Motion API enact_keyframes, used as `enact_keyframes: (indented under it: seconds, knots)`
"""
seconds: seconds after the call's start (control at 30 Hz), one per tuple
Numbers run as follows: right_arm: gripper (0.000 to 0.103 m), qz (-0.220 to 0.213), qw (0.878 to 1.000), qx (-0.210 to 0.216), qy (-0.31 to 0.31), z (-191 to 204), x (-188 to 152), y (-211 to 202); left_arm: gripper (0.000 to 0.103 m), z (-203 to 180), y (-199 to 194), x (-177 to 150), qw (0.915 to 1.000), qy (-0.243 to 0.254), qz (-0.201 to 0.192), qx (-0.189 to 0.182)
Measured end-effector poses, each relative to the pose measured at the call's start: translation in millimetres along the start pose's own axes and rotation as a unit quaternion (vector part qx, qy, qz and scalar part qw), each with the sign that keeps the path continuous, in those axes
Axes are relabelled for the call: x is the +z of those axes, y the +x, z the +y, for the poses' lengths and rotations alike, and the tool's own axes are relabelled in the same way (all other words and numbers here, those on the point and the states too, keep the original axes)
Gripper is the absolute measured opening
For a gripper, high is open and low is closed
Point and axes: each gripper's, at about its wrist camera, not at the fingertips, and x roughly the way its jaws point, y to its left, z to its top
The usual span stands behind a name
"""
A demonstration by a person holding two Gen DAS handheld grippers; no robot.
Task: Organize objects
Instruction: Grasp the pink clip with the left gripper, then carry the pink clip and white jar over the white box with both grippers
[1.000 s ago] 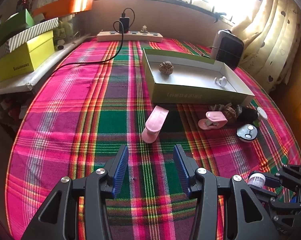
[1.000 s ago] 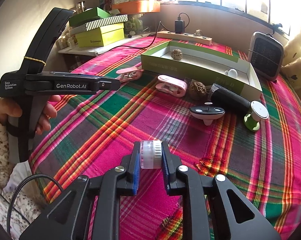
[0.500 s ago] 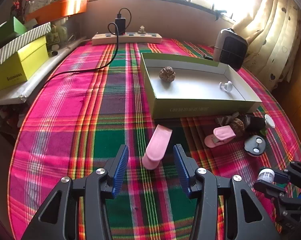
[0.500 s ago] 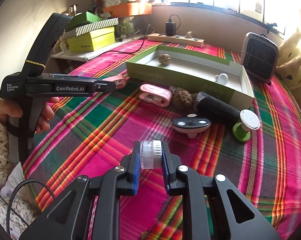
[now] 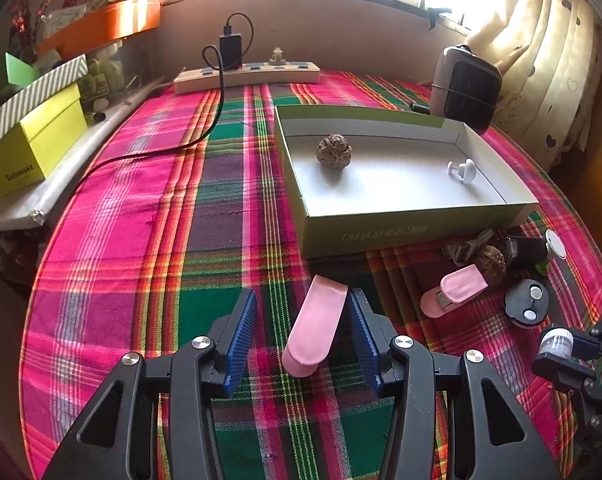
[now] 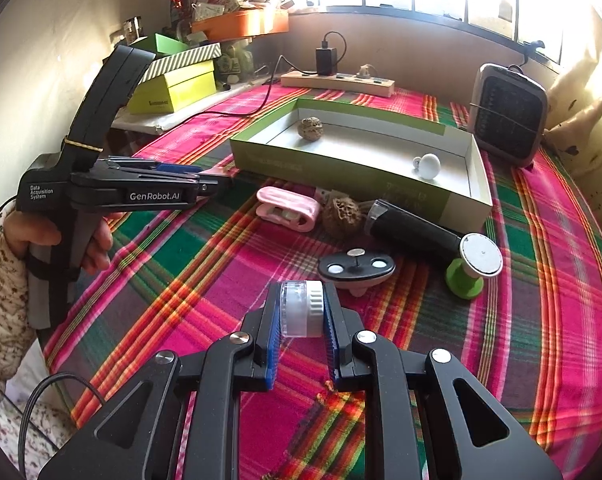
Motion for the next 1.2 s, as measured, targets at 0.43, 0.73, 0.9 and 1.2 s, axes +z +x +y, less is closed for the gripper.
enact_keyframes:
  seconds: [0.43, 0.73, 0.9, 1.2]
  knots:
    - [0.020, 0.004, 1.000, -0.005, -0.004, -5, 11, 0, 0.027, -2, 1, 2, 0.9999, 0.006, -0.001, 0.015]
    - [0.020, 0.004, 1.000, 0.004, 0.006, -10, 17, 7, 0.016, 0, 1, 2, 0.9997, 0.000, -0.002, 0.023]
    - [0.020, 0.002, 1.000, 0.011, 0.007, -12, 18, 10, 0.016, 0, 1, 2, 0.9995, -0.005, -0.002, 0.029]
    - [0.020, 0.001, 1.000, 0.011, 0.011, -14, 19, 13, 0.016, -4, 1, 2, 0.9991, -0.012, -0.002, 0.041]
